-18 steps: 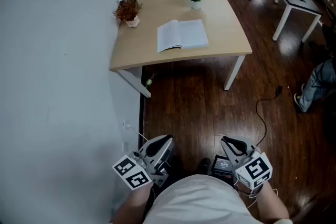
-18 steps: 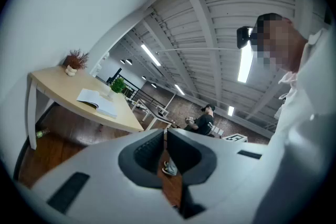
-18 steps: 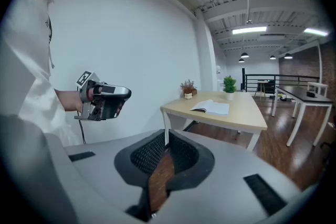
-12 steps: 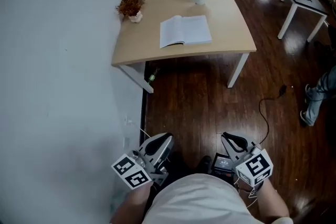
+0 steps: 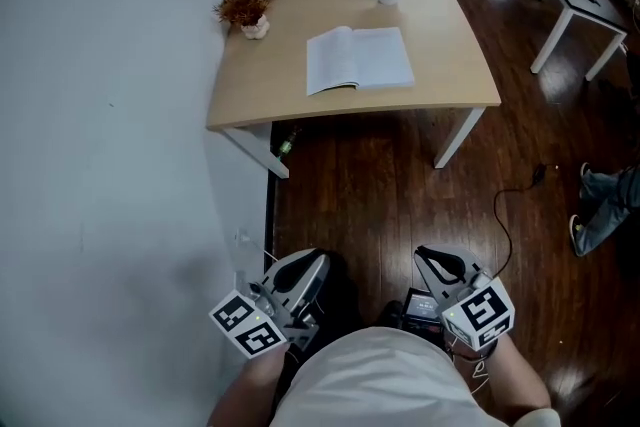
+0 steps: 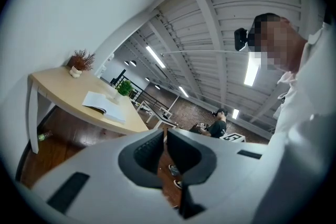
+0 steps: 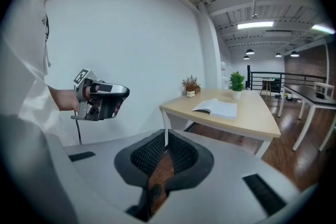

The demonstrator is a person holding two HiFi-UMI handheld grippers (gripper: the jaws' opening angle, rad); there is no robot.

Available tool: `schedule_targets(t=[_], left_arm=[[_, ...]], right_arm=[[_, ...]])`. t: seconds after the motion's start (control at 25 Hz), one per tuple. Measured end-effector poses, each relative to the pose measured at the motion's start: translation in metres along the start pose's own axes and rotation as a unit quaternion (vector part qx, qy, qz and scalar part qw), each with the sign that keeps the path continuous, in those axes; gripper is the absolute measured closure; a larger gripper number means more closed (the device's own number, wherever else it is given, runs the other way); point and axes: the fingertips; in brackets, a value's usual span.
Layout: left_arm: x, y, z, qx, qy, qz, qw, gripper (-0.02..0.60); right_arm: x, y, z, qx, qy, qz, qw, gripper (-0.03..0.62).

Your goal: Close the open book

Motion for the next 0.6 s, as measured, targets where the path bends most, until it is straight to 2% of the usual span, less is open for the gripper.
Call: schedule_targets(t=[0.32,0.6], left_arm=[[-0.040,-0.019,0.103,0.028,0.003,0.002,0.9996,0.584],[-0.060,-0.023,0.176,0.050,0.011,0.011,0.9986,0.583]], right_arm=[[-0.055,-0.097,-0.001,0.015,0.002,0.004,1.000,0.591],[-0.090,-0.164,0.004,0.034,0.002,0.007,0.999,0.591]])
Point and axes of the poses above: the fingertips, and each gripper's own axes: y backward along the fingers, z to its left, x out of its underside, and after that the axes turned 15 degrees about -y, right-handed
